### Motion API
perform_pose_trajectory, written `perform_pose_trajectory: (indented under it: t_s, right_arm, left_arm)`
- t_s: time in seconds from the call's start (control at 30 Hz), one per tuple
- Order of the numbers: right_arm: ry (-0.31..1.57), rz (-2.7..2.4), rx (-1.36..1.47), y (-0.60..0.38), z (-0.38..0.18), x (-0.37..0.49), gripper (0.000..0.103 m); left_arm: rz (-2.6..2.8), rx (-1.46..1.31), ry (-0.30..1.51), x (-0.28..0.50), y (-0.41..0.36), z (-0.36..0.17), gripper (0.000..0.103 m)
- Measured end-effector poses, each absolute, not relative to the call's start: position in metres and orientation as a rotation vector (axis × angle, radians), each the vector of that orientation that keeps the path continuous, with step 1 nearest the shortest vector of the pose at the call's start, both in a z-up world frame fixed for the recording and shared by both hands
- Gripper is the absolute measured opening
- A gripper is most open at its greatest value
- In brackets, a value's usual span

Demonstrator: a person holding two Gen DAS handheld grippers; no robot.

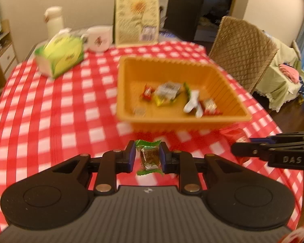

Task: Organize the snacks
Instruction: 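Grasp the green-wrapped candy with the left tool while the right tool holds the red packet, then carry the green candy and red packet over the orange tray with both tools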

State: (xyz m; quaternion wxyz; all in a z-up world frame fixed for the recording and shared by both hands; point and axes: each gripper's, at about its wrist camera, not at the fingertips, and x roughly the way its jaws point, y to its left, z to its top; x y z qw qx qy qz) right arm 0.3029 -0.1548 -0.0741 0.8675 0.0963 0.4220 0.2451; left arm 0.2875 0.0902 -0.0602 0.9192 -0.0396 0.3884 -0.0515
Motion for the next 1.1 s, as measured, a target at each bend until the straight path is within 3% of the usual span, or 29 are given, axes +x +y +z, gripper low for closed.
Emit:
perform_pose_trajectory:
  t_s: [0.5, 1.1]
  right_arm:
    - [0.781, 0.495, 0.246, -0.152, -0.048, 0.358, 0.027]
    - [0.800, 0.439, 0.260, -0.152, -0.066, 0.393, 0.027]
  left_arm:
    - [-0.156, -0.058, 0.710, 0.360, 0.074, -0.025, 0.022]
    - [-0.146, -0.049, 0.808, 0.408, 0.069, -0.058, 0.022]
